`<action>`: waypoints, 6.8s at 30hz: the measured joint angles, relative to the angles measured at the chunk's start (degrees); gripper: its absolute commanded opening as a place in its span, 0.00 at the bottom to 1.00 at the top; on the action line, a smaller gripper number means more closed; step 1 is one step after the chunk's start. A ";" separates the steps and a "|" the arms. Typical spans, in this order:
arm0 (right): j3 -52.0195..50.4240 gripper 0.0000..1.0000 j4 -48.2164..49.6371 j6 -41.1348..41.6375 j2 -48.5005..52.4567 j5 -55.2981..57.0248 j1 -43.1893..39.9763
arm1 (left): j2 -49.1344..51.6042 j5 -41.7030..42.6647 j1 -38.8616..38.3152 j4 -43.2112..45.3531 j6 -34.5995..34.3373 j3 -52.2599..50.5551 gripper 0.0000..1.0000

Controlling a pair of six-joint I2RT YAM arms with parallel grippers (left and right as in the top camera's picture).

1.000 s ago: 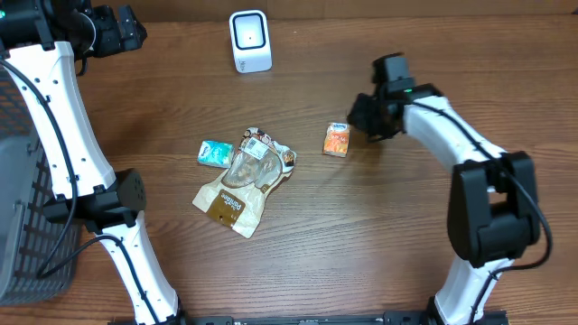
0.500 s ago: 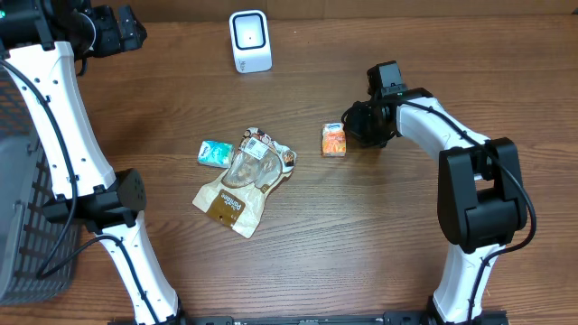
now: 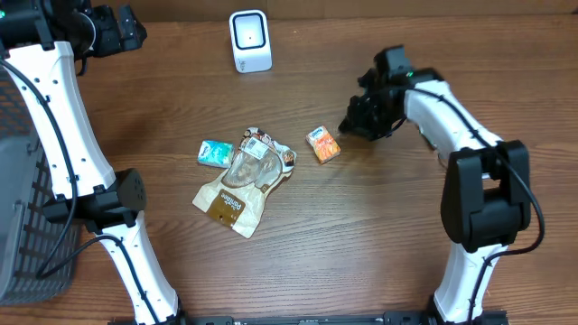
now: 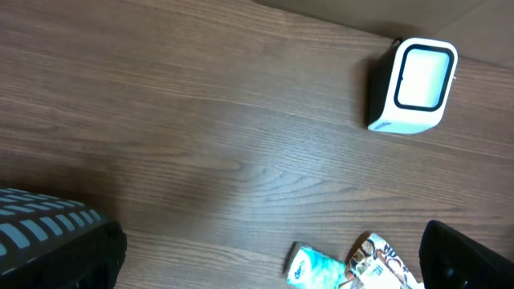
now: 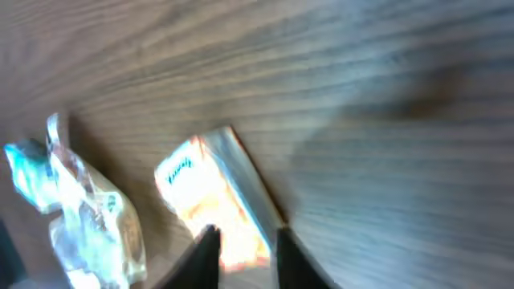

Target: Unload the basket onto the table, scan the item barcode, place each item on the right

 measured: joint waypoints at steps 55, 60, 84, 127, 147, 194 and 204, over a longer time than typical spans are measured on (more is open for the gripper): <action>-8.52 0.04 4.94 -4.79 2.01 -13.92 2.29 | 0.00 -0.02 0.00 0.02 0.00 0.00 0.99; -8.33 0.04 5.81 -6.38 -2.19 -31.58 0.44 | 0.00 -0.02 0.00 0.02 0.00 0.00 1.00; -7.10 0.04 42.25 34.84 -6.32 -57.72 -0.94 | 0.00 -0.02 0.00 0.00 0.00 0.00 1.00; 42.99 0.04 1.92 -4.70 0.55 32.24 14.34 | 0.00 -0.02 0.00 0.02 0.00 0.00 1.00; 43.15 0.04 42.51 -42.84 29.05 58.71 25.27 | 0.00 -0.02 0.00 0.02 0.00 0.00 1.00; 24.17 0.04 -26.36 1.49 -0.09 34.10 -2.91 | -0.11 -0.02 0.00 0.02 0.00 0.00 1.00; 8.48 0.04 -15.17 2.34 0.02 32.35 -11.98 | -0.11 0.00 0.00 0.00 0.00 0.00 1.00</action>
